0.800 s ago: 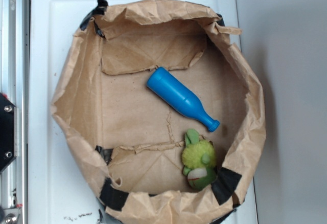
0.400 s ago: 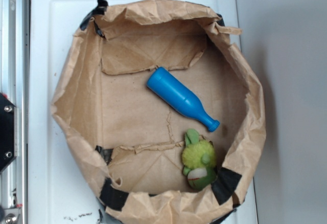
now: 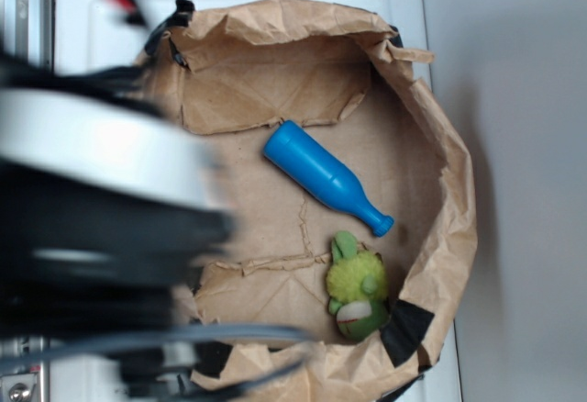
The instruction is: Grab the blue bottle.
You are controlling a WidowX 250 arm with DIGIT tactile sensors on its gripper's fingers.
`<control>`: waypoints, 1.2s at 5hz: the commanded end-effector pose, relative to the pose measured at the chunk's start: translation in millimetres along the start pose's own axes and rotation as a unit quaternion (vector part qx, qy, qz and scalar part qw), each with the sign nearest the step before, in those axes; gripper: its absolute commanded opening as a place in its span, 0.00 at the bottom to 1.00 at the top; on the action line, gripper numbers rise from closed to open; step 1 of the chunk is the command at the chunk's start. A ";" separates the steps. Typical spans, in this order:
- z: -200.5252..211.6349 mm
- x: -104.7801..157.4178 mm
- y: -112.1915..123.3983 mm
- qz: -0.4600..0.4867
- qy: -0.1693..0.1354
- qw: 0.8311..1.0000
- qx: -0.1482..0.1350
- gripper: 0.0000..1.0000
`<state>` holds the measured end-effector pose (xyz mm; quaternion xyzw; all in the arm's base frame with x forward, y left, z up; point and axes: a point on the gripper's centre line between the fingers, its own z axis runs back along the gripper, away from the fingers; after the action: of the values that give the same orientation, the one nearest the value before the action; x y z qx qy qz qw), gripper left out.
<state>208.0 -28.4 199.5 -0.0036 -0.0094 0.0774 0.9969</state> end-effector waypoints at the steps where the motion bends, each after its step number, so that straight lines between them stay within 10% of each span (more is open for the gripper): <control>1: -15.2 56.8 18.3 -0.081 -0.027 0.995 -0.053 1.00; 6: -36.5 67.2 24.0 -0.088 -0.026 0.994 -0.054 1.00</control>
<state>268.8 0.4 152.7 -0.0570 -0.0213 -0.0187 0.9980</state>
